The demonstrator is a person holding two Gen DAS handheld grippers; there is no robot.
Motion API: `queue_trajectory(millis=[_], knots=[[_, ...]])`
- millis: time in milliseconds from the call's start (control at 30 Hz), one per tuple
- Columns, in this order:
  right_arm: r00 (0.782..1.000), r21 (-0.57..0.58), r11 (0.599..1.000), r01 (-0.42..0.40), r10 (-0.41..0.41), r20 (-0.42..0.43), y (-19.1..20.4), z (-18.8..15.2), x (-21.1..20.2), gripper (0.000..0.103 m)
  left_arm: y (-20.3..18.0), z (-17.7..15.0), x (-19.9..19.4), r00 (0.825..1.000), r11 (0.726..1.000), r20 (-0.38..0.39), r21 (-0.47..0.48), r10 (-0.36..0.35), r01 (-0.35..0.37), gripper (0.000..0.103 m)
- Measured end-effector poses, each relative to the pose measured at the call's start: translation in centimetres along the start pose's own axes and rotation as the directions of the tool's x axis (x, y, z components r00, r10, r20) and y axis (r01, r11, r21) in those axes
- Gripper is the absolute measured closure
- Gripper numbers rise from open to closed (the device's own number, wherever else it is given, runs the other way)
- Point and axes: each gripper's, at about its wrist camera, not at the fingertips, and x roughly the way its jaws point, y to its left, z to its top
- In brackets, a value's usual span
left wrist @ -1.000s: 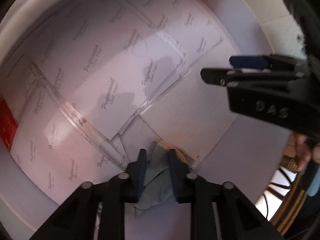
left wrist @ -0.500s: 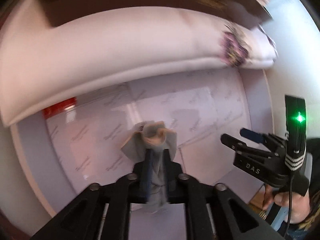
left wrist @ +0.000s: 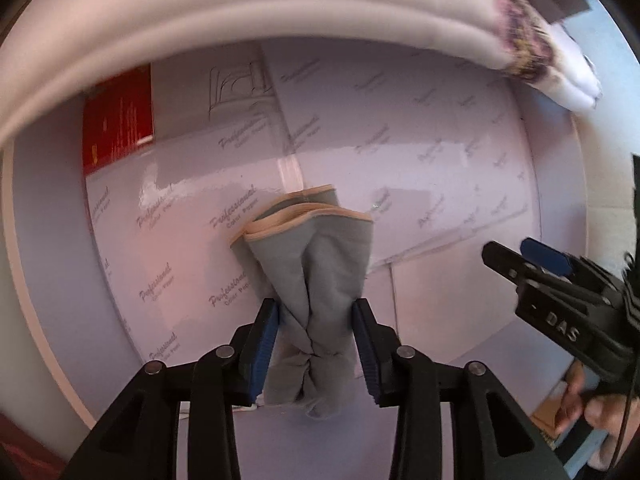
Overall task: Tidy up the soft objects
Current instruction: 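Close the left tool on the grey cloth and lift it from the drawer, then carry the grey cloth up toward the gold tray with the left tool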
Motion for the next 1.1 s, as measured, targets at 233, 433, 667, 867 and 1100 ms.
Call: queue_trajectory(millis=[233,433,667,867,1100], knots=[[1.0,-0.009,1.0,0.009,-0.009,0.002,0.5,0.0,-0.2,0.044,-1.2,0.4,2.2,0.999,0.999,-0.013,0.024,0.041,-0.041,0.065],[1.0,-0.027,0.999,0.022,-0.022,0.012,1.1,-0.1,-0.5,0.044,-1.9,-0.6,2.3,0.997,0.996,0.016,0.055,0.072,-0.073,0.073],[1.0,-0.032,0.999,0.024,-0.024,0.011,1.8,-0.2,-0.8,0.044,-2.8,-2.0,-1.0,0.985,0.988,0.107,0.061,0.133,-0.14,0.073],[0.999,-0.052,0.998,0.033,-0.033,0.015,1.8,-0.1,-0.8,0.044,-3.1,-3.3,-5.2,0.965,0.992,0.235,0.025,0.113,-0.122,0.073],[0.998,-0.082,0.995,0.053,-0.051,0.026,2.9,-0.4,-1.0,0.044,-4.1,-4.1,-8.5,0.928,0.992,0.353,-0.006,0.12,-0.126,0.073]])
